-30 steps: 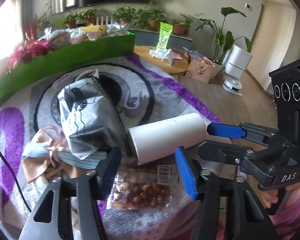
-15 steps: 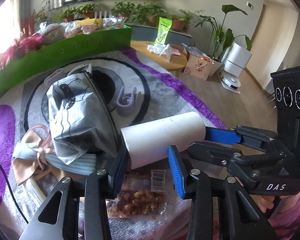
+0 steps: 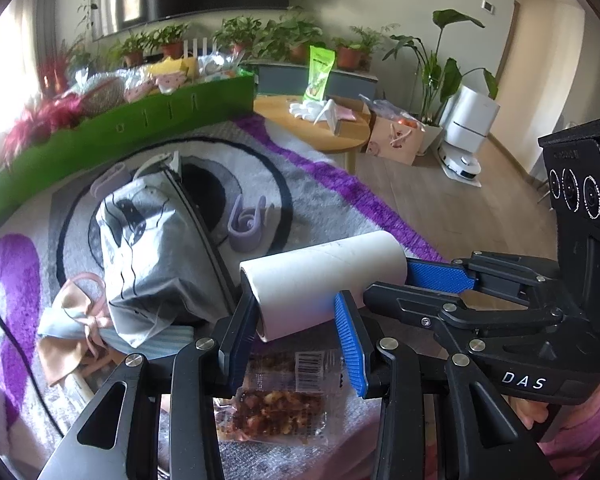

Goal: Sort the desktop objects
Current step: 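Lift the roll and carry it with the left tool toward the green box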

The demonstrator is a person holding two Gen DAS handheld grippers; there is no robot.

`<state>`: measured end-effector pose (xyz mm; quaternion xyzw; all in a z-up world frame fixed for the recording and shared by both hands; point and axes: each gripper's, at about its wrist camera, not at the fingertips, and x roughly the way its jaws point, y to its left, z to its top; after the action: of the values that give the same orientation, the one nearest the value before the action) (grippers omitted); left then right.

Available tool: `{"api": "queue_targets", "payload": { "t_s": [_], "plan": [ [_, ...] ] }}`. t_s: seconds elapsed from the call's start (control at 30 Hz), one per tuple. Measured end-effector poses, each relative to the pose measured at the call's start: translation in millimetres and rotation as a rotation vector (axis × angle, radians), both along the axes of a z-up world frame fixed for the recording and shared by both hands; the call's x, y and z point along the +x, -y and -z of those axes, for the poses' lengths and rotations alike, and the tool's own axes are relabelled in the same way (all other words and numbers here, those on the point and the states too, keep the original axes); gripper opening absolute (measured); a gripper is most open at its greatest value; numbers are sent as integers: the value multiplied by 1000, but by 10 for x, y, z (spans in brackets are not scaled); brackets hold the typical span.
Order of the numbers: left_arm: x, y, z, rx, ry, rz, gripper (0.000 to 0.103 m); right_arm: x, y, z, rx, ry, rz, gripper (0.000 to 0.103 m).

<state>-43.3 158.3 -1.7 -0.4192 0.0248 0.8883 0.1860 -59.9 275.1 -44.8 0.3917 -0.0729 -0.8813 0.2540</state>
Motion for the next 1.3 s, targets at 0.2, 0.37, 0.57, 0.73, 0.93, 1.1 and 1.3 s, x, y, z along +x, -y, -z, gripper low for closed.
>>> {"api": "queue_targets", "payload": {
  "t_s": [0.2, 0.37, 0.57, 0.73, 0.93, 1.1, 1.3],
  "plan": [
    [37, -36, -171, -8, -54, 16, 40, 57, -20, -158, 5, -45, 20, 35],
    [34, -43, -284, -18, -93, 23, 40, 101, -23, -286, 12, -87, 27, 35],
    [-6, 70, -443, -26, -141, 0, 40, 48, 52, -454, 24, -130, 20, 35],
    [-55, 283, -575, -27, -170, -43, 40, -56, 228, -603, 32, -161, -21, 35],
    [-103, 580, -715, -35, -200, -103, 40, -196, 505, -772, 27, -192, -80, 36],
    [-143, 861, -790, -42, -210, -155, 40, -359, 759, -860, -3, -175, -124, 36],
    [-234, 1167, -916, -38, -231, -202, 40, -504, 1053, -991, -13, -183, -169, 36]
  ]
}}
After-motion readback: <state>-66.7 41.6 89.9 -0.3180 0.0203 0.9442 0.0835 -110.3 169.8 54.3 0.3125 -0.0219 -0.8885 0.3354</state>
